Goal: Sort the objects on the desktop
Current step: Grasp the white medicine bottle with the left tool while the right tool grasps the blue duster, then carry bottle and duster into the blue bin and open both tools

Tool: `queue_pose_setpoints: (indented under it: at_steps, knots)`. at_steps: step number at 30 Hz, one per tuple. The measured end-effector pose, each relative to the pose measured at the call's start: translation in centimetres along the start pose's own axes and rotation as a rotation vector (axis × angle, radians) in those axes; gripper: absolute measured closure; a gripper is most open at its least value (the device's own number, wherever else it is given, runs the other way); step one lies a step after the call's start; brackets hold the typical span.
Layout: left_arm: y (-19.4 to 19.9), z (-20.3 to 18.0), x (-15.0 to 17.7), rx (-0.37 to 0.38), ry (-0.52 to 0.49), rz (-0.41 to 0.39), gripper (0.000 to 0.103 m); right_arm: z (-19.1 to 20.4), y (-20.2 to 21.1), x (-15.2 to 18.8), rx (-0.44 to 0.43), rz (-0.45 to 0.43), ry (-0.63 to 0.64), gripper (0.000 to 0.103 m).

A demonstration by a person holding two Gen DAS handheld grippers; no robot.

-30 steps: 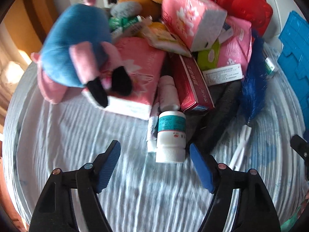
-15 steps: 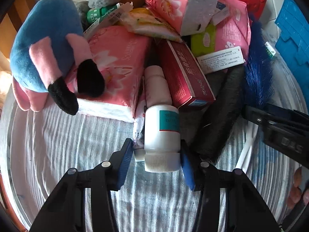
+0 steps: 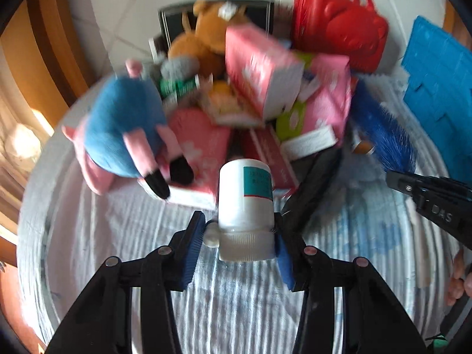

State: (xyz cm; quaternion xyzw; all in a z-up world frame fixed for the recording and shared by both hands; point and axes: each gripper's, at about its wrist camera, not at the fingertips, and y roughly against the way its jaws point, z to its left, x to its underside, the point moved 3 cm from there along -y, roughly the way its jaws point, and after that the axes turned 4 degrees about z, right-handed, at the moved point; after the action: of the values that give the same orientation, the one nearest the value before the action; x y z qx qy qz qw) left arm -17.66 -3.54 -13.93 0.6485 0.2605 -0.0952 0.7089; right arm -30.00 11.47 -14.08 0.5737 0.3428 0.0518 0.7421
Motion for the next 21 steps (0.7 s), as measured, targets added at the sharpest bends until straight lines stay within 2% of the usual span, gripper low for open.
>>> queue_pose_setpoints:
  at_steps: [1, 4, 5, 7, 12, 13, 14, 21]
  knots:
    - [0.8, 0.5, -1.9, 0.005, -0.001, -0.015, 0.060, -0.3, 1.4, 0.5, 0.002, -0.027, -0.004, 0.091]
    - [2.8, 0.2, -2.6, 0.009, -0.013, -0.075, 0.060, -0.2, 3.7, 0.8, 0.016, -0.095, -0.002, 0.092]
    - [4.1, 0.4, -3.2, -0.029, 0.044, -0.087, 0.060, -0.2, 4.9, 1.3, 0.025, -0.131, 0.004, 0.092]
    - [5.8, 0.2, -3.3, -0.027, 0.035, -0.117, 0.060, -0.2, 6.6, 1.5, 0.035, -0.176, 0.011, 0.092]
    - [10.6, -2.1, -4.3, -0.023, 0.005, -0.206, 0.060, -0.7, 12.6, 1.6, 0.057, -0.280, 0.017, 0.092]
    - [11.4, -2.6, -4.5, -0.014, -0.004, -0.225, 0.062, -1.0, 13.7, 1.6, 0.063, -0.300, 0.016, 0.092]
    - [12.3, -3.2, -4.7, -0.007, -0.013, -0.241, 0.069, -1.4, 14.9, 1.6, 0.067, -0.323, 0.012, 0.092]
    - [16.3, -9.4, -8.0, 0.048, -0.076, -0.347, 0.069, -5.3, 22.7, 1.5, 0.106, -0.438, -0.007, 0.093]
